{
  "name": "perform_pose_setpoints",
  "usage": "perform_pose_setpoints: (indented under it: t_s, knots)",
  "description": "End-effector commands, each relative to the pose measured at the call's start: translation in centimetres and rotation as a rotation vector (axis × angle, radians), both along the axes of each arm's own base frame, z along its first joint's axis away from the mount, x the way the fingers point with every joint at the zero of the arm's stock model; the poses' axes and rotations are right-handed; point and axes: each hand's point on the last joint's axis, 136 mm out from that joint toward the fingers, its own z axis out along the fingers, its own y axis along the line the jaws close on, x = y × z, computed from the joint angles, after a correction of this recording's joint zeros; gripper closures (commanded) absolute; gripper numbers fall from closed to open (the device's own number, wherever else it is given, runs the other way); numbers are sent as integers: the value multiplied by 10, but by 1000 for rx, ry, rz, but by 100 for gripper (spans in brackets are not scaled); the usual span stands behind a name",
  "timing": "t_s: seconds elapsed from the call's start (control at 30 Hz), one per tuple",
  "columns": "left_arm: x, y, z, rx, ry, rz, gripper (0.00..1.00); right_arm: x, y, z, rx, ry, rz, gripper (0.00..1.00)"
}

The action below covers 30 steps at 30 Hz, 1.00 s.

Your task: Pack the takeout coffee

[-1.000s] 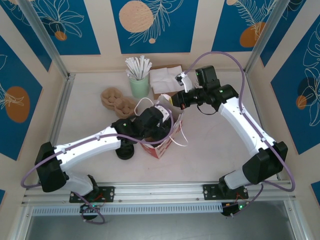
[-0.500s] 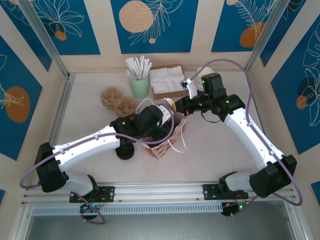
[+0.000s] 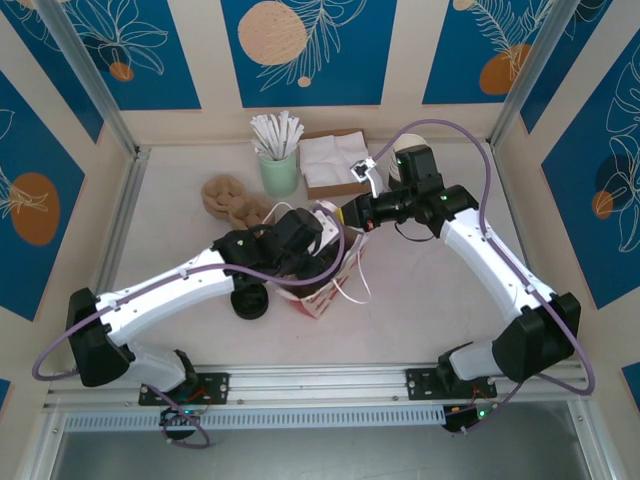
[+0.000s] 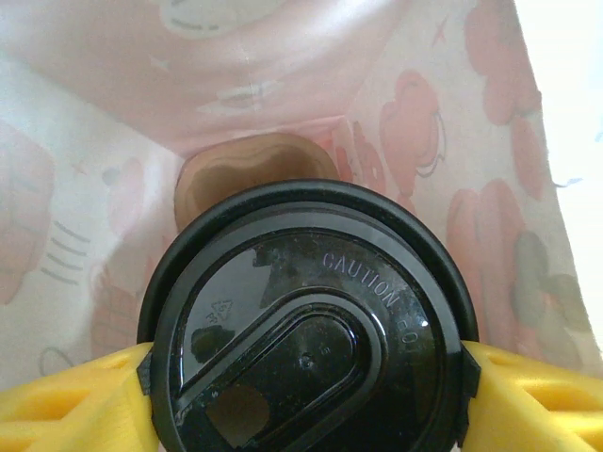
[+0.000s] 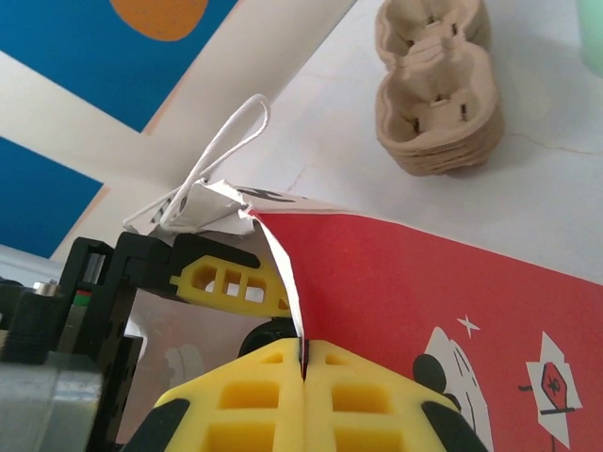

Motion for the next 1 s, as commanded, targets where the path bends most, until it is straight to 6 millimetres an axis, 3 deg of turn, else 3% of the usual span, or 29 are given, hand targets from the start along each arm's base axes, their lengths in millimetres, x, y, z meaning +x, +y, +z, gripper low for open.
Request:
perform_pose_setpoints:
  t_s: [0.0,0.3,0.83,0.97]
  knots:
    - [-4,15,20,-24,-13,33,27,-10,12,8,60,4,100,98]
    - [-6,30,27,-61,-3,112,26,-21,31,18,88,7,183,98]
    - [12,56,-2,16,-80,266,27,-14,34,20,53,-47,150,99]
    - [11,49,-8,-12,-61,259,27,-18,37,14,32,-48,158,99]
